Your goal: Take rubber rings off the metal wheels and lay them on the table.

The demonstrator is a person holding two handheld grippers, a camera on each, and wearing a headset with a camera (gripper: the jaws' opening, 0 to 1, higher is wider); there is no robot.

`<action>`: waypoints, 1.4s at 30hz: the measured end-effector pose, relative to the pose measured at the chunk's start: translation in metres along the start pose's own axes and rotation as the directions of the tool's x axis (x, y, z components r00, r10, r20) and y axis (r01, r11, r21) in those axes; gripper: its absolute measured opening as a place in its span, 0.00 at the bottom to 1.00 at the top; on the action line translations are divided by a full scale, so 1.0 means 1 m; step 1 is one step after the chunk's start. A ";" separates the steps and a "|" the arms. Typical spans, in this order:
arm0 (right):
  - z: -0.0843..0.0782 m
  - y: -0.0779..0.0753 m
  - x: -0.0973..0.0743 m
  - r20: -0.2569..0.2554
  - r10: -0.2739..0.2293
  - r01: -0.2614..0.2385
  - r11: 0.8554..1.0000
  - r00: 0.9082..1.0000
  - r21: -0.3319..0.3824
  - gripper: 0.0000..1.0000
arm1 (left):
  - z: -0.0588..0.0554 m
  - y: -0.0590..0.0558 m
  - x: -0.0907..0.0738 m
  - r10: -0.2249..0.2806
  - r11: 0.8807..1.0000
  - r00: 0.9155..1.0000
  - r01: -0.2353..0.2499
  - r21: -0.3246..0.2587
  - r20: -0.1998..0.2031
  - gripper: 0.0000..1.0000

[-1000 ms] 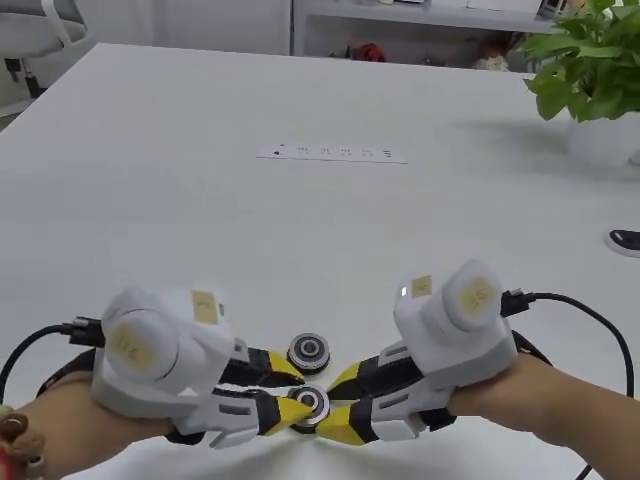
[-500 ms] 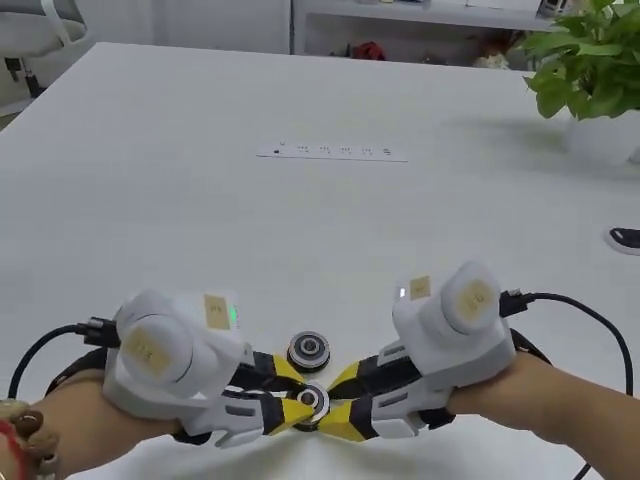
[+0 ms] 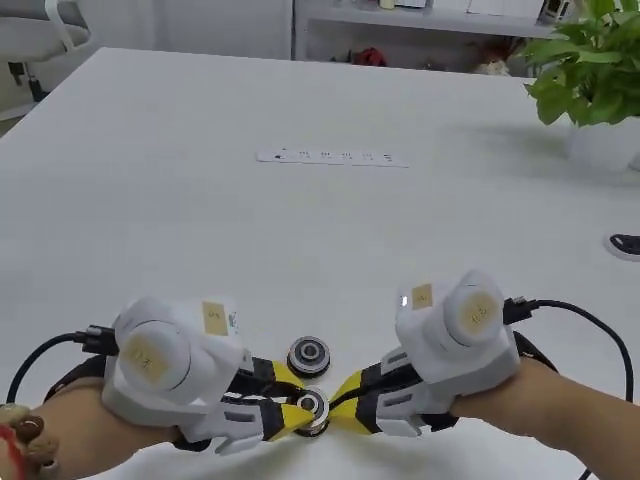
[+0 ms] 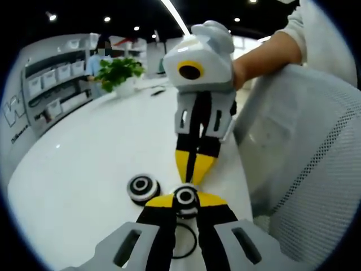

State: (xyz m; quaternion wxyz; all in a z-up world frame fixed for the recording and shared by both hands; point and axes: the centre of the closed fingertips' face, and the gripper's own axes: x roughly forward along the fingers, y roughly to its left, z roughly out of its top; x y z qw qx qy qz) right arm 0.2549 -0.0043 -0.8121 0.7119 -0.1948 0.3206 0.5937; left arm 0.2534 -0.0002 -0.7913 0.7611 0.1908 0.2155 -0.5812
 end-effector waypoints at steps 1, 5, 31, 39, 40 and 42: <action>0.000 0.000 0.000 -0.001 -0.001 0.001 1.000 1.000 0.010 0.00 | 0.000 0.000 0.000 0.000 1.000 1.000 0.000 0.002 0.001 0.14; -0.001 -0.002 -0.001 -0.004 -0.002 0.002 0.994 1.000 0.112 0.00 | 0.000 0.000 0.000 0.002 1.000 1.000 -0.002 -0.003 0.007 0.14; 0.009 -0.007 -0.011 0.076 0.015 -0.045 0.914 0.997 0.404 0.00 | -0.001 0.000 0.000 0.013 1.000 1.000 -0.013 0.002 0.019 0.14; 0.012 -0.005 -0.010 0.078 0.015 -0.045 0.918 0.997 0.395 0.00 | -0.001 0.001 0.000 0.014 1.000 1.000 -0.014 0.005 0.018 0.14; 0.012 -0.005 -0.010 0.078 0.015 -0.044 0.918 0.997 0.394 0.00 | -0.001 0.001 0.000 0.014 1.000 1.000 -0.014 0.005 0.019 0.14; 0.013 -0.005 -0.010 0.078 0.014 -0.044 0.919 0.997 0.392 0.00 | -0.001 0.001 0.000 0.015 1.000 1.000 -0.015 0.004 0.021 0.14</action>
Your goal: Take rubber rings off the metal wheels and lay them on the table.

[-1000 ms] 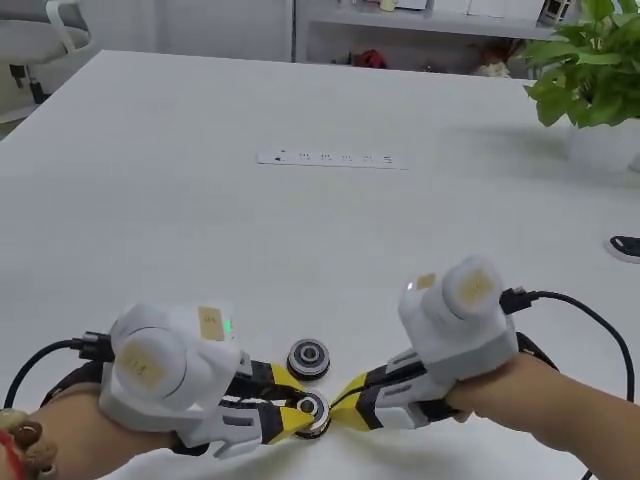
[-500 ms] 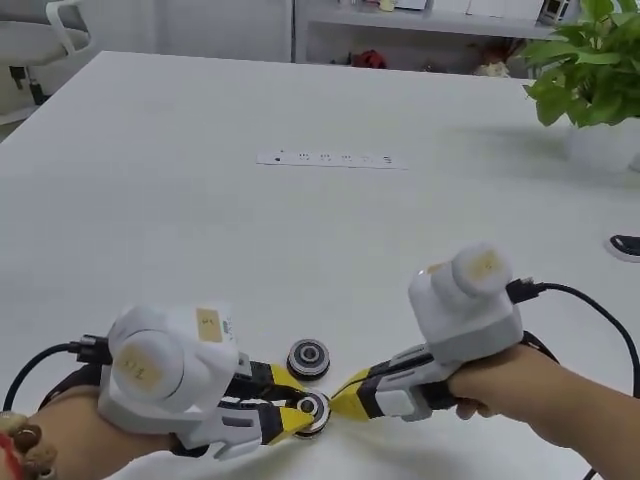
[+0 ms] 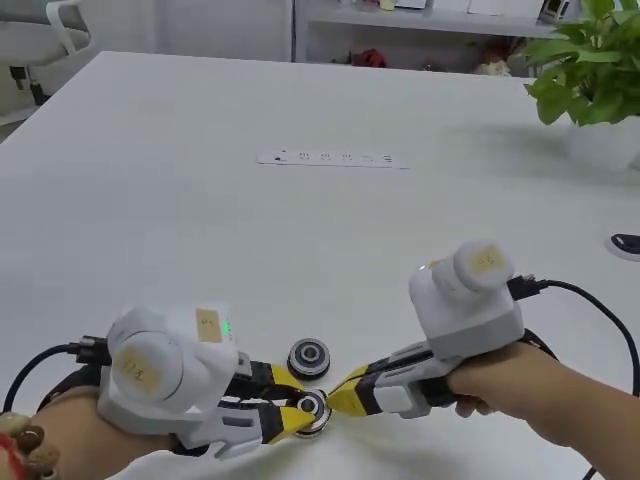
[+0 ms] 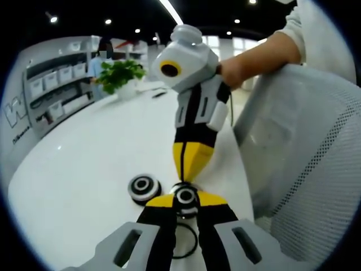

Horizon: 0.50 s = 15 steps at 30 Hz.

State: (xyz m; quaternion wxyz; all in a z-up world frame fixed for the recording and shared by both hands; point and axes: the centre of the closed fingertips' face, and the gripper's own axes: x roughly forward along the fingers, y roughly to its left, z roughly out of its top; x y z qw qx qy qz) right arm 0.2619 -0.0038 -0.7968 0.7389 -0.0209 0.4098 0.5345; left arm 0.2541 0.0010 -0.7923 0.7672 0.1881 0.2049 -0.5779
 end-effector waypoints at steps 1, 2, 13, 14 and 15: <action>0.000 0.000 0.000 0.000 0.000 0.000 1.000 1.000 0.000 0.00 | 0.000 0.000 0.000 0.001 1.000 1.000 -0.001 0.001 0.000 0.14; 0.001 0.000 0.000 0.000 -0.001 0.001 1.000 1.000 -0.004 0.00 | 0.000 0.000 0.000 0.001 1.000 1.000 -0.001 0.001 0.000 0.14; 0.003 0.001 0.001 0.004 0.007 -0.007 1.000 1.000 -0.007 0.00 | 0.000 0.000 0.000 0.001 1.000 1.000 -0.001 -0.004 0.004 0.14; 0.003 0.002 0.001 0.004 0.007 -0.007 1.000 1.000 -0.007 0.00 | 0.000 0.000 0.000 0.001 1.000 1.000 -0.001 -0.003 0.005 0.14; 0.003 0.002 0.001 0.005 0.008 -0.008 1.000 1.000 -0.008 0.00 | 0.000 0.000 0.000 0.001 1.000 1.000 -0.001 -0.004 0.005 0.14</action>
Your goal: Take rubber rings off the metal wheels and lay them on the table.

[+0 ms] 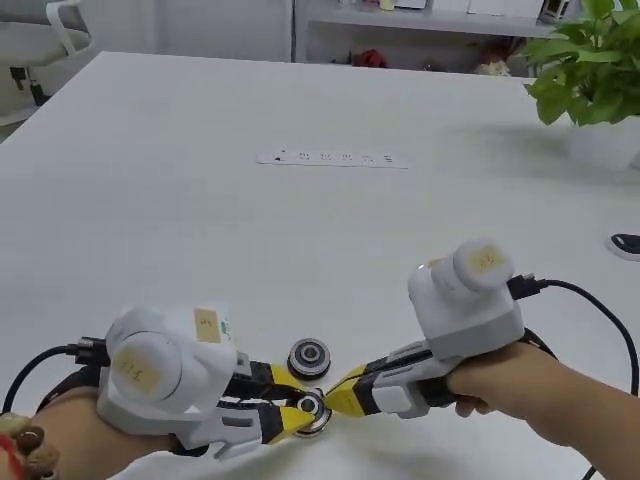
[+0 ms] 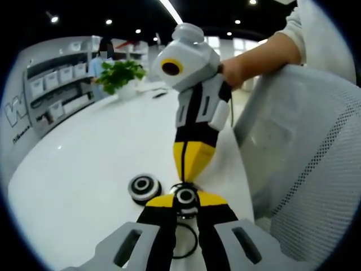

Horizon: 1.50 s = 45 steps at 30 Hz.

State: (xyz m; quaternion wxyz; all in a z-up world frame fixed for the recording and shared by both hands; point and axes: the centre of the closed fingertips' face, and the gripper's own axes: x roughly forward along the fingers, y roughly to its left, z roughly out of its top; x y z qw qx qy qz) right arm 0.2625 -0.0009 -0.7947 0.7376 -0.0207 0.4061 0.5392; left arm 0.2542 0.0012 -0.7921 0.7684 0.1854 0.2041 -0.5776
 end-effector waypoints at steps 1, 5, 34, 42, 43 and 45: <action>0.000 0.000 0.000 0.001 0.001 -0.001 1.000 1.000 -0.001 0.00 | 0.000 0.000 0.000 0.000 1.000 1.000 0.000 0.000 0.000 0.14; 0.001 0.002 0.000 0.003 0.005 -0.005 1.000 1.000 0.000 0.00 | 0.000 0.000 0.000 0.000 1.000 1.000 0.000 -0.004 0.001 0.14; 0.012 0.010 0.001 0.033 0.006 -0.004 0.998 0.999 -0.059 0.00 | 0.003 -0.004 0.005 -0.001 1.000 1.000 0.001 -0.026 0.020 0.14; 0.013 0.009 0.000 0.036 0.000 0.002 0.998 0.999 -0.061 0.00 | 0.004 -0.005 0.005 0.003 1.000 1.000 -0.003 -0.007 0.023 0.14; 0.013 0.009 0.000 0.036 0.000 0.002 0.998 0.999 -0.061 0.00 | 0.004 -0.005 0.005 0.003 1.000 1.000 -0.003 -0.007 0.023 0.14; 0.013 0.009 0.000 0.036 -0.002 0.004 0.998 0.999 -0.063 0.00 | 0.004 -0.005 0.005 0.003 1.000 1.000 -0.003 -0.007 0.020 0.14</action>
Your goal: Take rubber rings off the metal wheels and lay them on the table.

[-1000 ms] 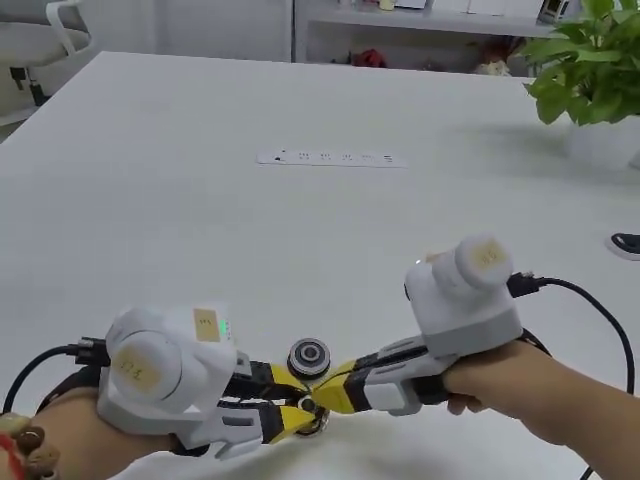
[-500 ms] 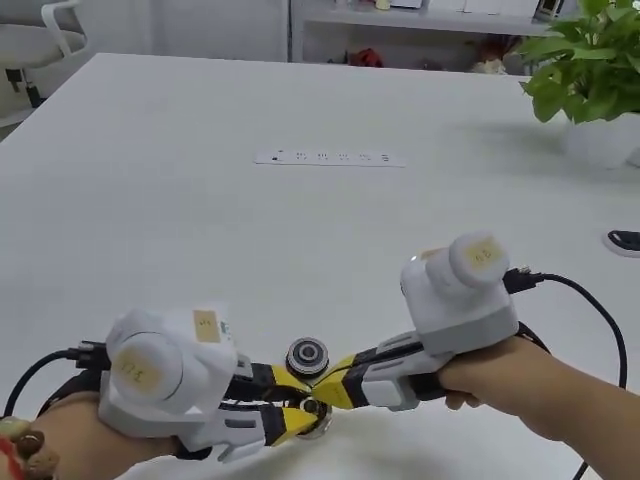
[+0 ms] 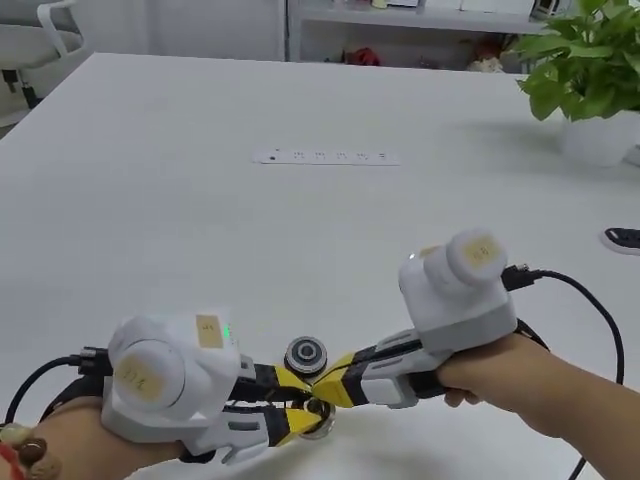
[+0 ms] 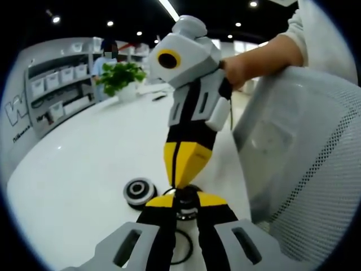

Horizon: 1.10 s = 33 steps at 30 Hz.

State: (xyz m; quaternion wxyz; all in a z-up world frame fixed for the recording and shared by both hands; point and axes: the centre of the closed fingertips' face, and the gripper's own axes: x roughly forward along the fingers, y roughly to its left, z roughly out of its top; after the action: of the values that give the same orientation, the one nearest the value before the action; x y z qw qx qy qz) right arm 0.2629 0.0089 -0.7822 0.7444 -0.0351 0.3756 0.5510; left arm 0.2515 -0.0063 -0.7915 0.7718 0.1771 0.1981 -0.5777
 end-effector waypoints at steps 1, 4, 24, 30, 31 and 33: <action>0.000 0.000 0.000 0.001 -0.001 0.001 1.000 1.000 -0.001 0.00 | 0.000 0.000 0.000 0.000 1.000 1.000 0.000 -0.006 -0.005 0.14; 0.002 -0.001 -0.001 0.008 -0.002 0.002 1.000 1.000 0.003 0.00 | 0.000 0.000 0.000 -0.005 1.000 1.000 0.005 -0.009 -0.019 0.14; 0.014 -0.003 -0.007 0.068 -0.010 0.007 0.999 0.998 0.045 0.00 | 0.016 0.001 -0.021 -0.019 1.000 1.000 0.020 -0.021 0.016 0.39; 0.016 -0.004 -0.007 0.079 -0.011 0.007 0.999 0.997 0.054 0.00 | 0.029 0.009 -0.031 0.009 1.000 0.998 -0.008 -0.026 0.058 0.44; 0.017 -0.004 -0.007 0.080 -0.011 0.006 0.998 0.997 0.056 0.00 | 0.030 0.010 -0.033 0.014 1.000 0.998 -0.013 -0.026 0.061 0.45; 0.017 -0.004 -0.007 0.083 -0.009 0.004 0.998 0.997 0.060 0.00 | 0.031 0.013 -0.037 0.024 0.999 0.997 -0.023 -0.028 0.067 0.46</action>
State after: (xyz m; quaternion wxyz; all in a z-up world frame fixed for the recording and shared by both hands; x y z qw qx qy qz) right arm 0.2743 0.0099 -0.7670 0.7618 0.0089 0.3606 0.5381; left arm 0.2575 0.0118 -0.7455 0.7871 0.1493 0.1775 -0.5715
